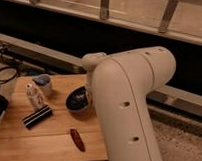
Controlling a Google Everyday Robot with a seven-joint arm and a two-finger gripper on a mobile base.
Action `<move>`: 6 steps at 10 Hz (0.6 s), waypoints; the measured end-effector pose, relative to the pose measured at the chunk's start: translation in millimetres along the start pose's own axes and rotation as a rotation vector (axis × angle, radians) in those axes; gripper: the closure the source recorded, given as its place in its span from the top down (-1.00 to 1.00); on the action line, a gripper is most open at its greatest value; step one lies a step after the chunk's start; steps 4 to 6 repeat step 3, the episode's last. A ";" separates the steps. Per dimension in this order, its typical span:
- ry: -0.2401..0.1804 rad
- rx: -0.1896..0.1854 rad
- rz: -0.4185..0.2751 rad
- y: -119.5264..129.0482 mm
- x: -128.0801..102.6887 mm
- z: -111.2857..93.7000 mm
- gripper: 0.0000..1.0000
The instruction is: Drag the ceramic bowl in a circle
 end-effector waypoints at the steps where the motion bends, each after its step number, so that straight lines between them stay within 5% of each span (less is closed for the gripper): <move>1: -0.001 -0.001 -0.001 1.1 -4.9 -1.6 0.28; 6: 0.003 -0.005 -0.002 2.7 -5.7 -0.9 0.29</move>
